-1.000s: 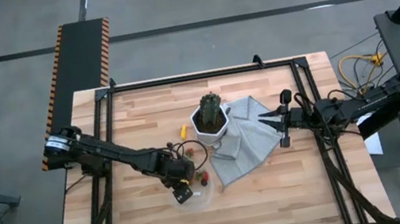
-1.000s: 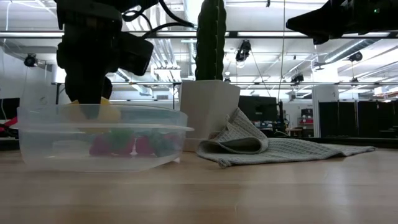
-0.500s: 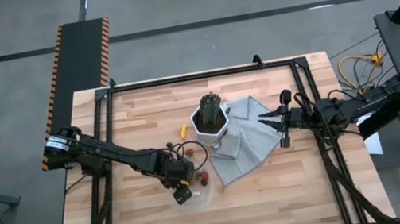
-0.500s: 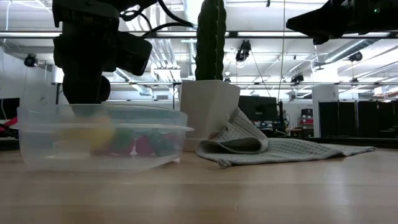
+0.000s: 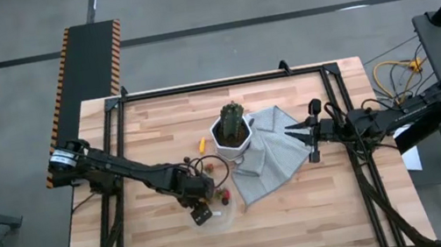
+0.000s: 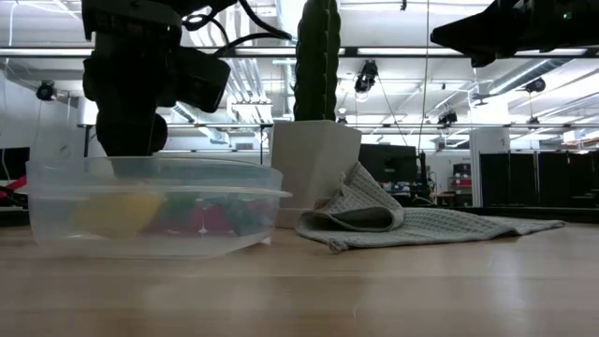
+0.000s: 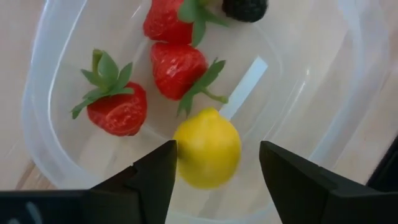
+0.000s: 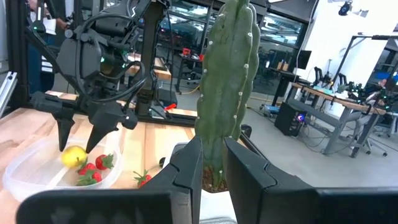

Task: Pick and placing Produce into tupperware
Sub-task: Put the lemon into the transparent plastic container, then put the black cherry into the transparent plastic container

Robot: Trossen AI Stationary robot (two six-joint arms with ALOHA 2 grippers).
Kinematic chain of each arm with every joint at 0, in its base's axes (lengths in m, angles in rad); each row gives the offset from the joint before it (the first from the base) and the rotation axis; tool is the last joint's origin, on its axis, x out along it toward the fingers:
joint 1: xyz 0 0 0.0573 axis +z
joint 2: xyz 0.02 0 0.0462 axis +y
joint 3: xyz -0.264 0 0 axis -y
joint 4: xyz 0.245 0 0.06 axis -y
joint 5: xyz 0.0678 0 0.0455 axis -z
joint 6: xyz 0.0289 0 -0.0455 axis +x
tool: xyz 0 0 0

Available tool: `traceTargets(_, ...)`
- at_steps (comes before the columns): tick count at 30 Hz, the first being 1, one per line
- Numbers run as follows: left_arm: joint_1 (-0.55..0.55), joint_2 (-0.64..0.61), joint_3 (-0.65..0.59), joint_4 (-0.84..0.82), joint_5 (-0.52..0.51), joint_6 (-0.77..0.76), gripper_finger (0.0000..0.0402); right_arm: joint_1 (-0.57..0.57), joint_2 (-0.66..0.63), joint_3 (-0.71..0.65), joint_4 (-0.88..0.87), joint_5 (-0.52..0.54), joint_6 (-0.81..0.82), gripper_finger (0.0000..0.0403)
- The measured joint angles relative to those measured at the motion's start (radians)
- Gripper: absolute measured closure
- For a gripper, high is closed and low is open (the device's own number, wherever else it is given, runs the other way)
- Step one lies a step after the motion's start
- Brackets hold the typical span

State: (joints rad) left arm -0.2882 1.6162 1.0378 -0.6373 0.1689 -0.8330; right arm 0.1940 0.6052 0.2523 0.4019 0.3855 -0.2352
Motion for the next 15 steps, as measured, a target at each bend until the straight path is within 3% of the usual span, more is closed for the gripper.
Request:
traceTargets(9,0.007,-0.095,0.024,-0.002,-0.005,0.050,0.0188,0.000,0.000,0.000,-0.001,0.000,0.000,0.0346)
traceTargets(15,0.027,-0.167,0.024,-0.003,-0.156,0.221,0.0188,0.000,0.000,0.000,-0.003,-0.001,0.000,0.0346)
